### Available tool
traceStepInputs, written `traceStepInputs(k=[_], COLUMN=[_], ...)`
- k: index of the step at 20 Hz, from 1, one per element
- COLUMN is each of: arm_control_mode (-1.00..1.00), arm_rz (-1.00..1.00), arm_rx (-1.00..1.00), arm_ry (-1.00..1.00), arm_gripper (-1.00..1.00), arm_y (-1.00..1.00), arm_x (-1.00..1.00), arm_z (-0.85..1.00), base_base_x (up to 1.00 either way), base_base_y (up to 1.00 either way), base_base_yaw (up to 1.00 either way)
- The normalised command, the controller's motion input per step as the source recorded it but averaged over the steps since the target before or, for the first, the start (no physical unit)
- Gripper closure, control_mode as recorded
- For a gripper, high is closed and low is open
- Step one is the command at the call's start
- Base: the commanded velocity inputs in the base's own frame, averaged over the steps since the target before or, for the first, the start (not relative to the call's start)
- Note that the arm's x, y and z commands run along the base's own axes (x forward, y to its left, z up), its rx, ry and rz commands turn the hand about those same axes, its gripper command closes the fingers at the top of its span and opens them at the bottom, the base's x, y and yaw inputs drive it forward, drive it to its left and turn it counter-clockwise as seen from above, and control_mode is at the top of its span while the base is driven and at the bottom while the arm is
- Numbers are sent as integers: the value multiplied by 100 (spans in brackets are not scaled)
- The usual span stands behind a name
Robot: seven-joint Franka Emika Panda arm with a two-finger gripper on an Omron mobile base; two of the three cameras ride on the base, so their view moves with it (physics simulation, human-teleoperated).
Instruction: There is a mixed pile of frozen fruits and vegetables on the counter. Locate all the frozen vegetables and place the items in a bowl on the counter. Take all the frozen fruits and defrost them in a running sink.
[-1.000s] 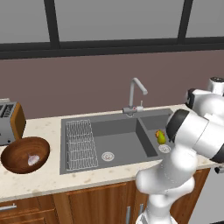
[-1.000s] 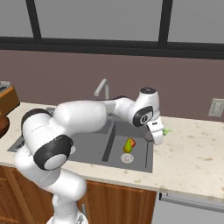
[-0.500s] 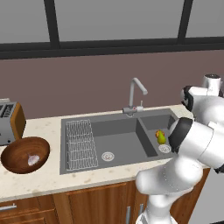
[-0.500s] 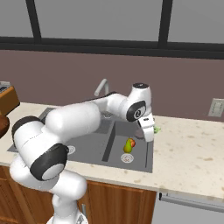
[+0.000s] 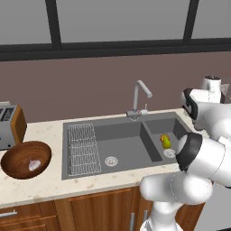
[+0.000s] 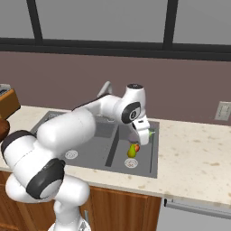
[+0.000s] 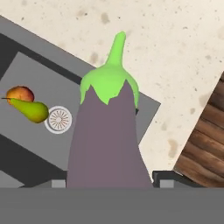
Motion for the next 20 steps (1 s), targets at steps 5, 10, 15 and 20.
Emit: traceStepInputs(k=[5, 10, 15, 20], arm_control_mode=[-100, -100, -100, -100], arm_rz=[11, 5, 3, 1], arm_rx=[0, -1, -3, -1], arm_ry=[1, 1, 0, -1], arm_gripper=[100, 100, 100, 100], arm_y=[40, 42, 47, 36], arm_x=[-18, -14, -18, -15], arm_z=[-7, -8, -4, 3], base_base_x=[0, 0, 0, 0], base_base_y=[0, 0, 0, 0], base_base_yaw=[0, 0, 0, 0])
